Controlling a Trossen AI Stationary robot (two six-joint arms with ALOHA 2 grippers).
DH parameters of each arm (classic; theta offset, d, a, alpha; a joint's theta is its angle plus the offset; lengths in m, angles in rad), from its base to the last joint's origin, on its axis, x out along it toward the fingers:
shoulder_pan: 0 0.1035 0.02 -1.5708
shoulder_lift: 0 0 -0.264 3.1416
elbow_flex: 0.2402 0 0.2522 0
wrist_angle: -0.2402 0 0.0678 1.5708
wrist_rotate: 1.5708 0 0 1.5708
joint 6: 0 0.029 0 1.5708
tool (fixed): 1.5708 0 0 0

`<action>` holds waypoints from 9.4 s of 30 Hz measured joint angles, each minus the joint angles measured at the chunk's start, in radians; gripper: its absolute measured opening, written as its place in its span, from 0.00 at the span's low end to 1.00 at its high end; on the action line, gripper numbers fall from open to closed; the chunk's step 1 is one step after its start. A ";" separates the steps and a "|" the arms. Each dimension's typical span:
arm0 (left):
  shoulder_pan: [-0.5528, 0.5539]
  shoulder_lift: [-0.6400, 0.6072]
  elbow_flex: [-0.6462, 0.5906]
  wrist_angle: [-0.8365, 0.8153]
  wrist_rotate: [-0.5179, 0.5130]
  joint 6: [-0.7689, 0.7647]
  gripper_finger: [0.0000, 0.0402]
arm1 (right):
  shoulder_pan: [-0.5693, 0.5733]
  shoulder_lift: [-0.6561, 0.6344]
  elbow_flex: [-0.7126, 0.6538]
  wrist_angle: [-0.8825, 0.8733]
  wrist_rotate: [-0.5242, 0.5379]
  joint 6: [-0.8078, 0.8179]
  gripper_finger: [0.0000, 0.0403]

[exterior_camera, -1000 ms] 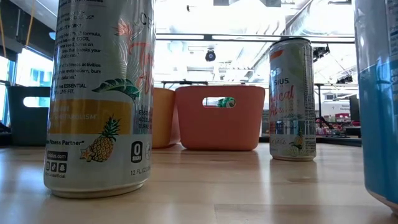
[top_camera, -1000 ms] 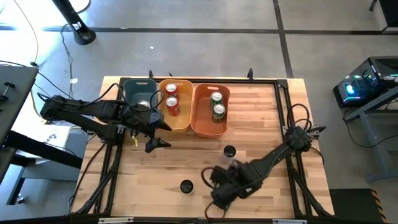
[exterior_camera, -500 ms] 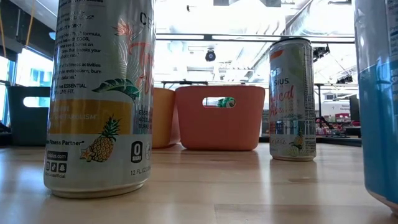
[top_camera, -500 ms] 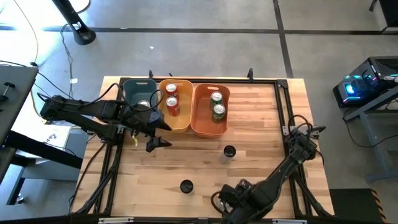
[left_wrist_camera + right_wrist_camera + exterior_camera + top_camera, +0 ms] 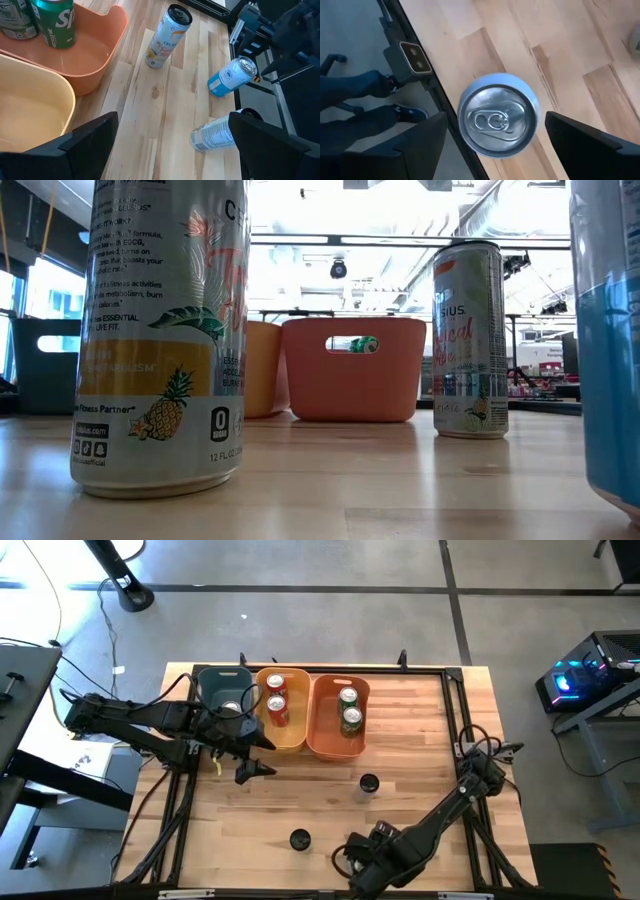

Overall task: Sort soda cans
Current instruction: Put the white soda can into the green bin, then move the top black soda can to the right of the orange bin

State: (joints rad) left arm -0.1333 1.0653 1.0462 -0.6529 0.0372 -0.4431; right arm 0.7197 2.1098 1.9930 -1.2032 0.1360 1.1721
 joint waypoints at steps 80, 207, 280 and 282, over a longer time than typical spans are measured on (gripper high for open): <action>0.040 -0.346 0.064 -0.276 -0.251 0.048 0.92 | -0.628 -0.021 0.327 0.340 0.143 -0.907 0.68; 0.940 -0.041 -0.736 0.726 -0.645 -0.234 0.90 | -0.823 -0.126 0.281 0.455 -0.024 -0.993 0.84; 0.489 -0.292 -0.463 0.693 0.051 -0.011 0.44 | -0.773 -0.212 0.283 0.133 0.027 -0.960 0.59; 0.425 -0.292 -0.463 0.716 0.051 0.000 0.31 | -0.740 -0.212 0.283 0.058 0.037 -0.889 0.52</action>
State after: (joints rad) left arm 0.2917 0.7731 0.5835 0.0626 0.0883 -0.4427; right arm -0.0202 1.8980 2.2765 -1.1448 0.1731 0.2833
